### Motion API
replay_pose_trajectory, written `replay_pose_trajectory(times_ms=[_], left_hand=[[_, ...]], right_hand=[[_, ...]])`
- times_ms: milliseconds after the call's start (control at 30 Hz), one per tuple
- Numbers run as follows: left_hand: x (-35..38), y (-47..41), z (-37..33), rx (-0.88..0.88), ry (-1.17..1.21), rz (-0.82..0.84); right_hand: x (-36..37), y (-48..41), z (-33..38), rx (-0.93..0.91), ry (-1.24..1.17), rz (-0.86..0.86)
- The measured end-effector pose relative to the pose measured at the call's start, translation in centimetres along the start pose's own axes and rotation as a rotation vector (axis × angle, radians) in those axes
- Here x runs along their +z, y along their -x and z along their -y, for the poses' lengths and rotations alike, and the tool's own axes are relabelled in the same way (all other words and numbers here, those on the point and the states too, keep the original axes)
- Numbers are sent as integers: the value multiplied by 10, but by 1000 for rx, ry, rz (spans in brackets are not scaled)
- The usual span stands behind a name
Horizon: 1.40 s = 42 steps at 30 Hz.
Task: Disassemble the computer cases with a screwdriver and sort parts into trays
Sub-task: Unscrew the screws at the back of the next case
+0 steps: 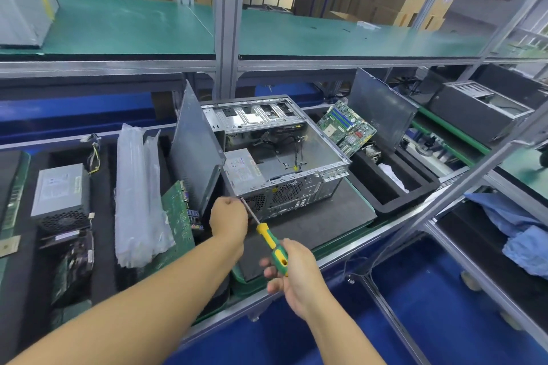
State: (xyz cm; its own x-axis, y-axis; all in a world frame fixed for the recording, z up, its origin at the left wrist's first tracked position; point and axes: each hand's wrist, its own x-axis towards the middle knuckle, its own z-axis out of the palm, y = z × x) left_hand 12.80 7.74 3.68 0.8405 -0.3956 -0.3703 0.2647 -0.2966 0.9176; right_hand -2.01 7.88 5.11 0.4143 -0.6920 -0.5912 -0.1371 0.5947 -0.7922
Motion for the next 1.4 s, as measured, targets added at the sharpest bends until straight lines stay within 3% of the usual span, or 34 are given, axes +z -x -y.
replay_pose_trajectory(times_ms=[67, 133, 300, 400, 533, 600, 967, 1200, 1400], left_hand=[[1, 4, 9, -238, 257, 67], [4, 6, 12, -318, 404, 182], [9, 16, 21, -291, 405, 238], [4, 14, 21, -311, 431, 251], [1, 12, 20, -357, 519, 307], [0, 13, 22, -361, 566, 318], [0, 29, 22, -367, 439, 466], [-9, 29, 28, -352, 584, 495], [-7, 37, 30, -332, 483, 610]], right_hand=[[0, 0, 0, -97, 99, -28], [0, 1, -2, -166, 124, -45], [0, 1, -9, -287, 204, -34], [2, 3, -10, -265, 178, -26], [0, 11, -10, 25, -139, 58], [-3, 13, -11, 110, -155, 78], [-5, 4, -18, -193, -23, -44], [-8, 4, -10, 22, -153, -23], [-5, -1, -15, -110, -61, -49]])
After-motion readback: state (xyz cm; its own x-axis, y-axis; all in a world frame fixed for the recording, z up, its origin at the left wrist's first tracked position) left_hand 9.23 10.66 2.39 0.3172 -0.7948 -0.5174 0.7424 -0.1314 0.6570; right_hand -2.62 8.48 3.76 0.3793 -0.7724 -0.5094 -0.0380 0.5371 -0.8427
